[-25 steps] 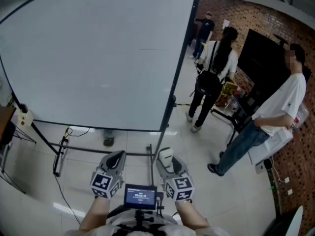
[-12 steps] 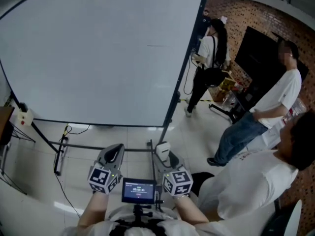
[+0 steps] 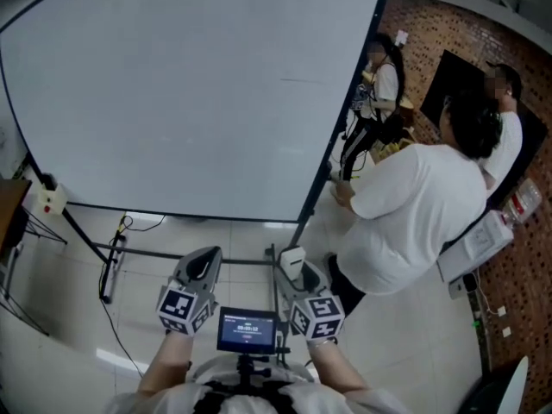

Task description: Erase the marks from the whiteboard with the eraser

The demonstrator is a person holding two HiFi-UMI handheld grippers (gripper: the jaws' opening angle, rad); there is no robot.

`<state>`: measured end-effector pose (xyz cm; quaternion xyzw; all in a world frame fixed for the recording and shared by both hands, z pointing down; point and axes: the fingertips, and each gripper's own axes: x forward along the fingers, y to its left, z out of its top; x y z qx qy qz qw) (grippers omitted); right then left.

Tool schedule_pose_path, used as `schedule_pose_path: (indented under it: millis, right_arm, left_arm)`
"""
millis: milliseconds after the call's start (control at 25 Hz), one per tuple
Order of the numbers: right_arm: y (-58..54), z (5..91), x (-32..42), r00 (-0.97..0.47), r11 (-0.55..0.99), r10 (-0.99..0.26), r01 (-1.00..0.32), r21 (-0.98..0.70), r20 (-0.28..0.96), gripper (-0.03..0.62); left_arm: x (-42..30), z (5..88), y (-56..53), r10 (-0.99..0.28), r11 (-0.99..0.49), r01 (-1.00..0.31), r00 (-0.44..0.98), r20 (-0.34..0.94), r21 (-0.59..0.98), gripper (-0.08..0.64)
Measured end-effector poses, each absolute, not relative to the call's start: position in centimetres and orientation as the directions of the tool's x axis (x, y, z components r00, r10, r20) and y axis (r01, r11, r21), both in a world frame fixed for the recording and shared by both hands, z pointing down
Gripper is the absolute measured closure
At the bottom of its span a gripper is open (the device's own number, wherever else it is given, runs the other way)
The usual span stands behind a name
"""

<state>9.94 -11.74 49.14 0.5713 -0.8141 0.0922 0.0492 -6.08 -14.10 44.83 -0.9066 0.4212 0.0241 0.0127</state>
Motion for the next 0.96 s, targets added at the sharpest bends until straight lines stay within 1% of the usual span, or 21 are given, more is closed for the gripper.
schedule_pose_path:
  millis: [280, 960]
  right_arm:
    - [-12.5, 48.4, 9.6, -0.340, 0.331, -0.925, -0.940, -0.077, 0.169, 0.333]
    - [-13.6, 49.0, 12.2, -0.329, 0.318, -0.928, -0.944, -0.088, 0.174, 0.333]
  left_arm:
    - [-6.4, 44.4, -14.6, -0.761, -0.646, -0.763, 0.646, -0.062, -0.016, 0.554]
    - [-3.8, 44.6, -15.9, -0.754, -0.655, -0.755, 0.655, -0.053, -0.026, 0.554]
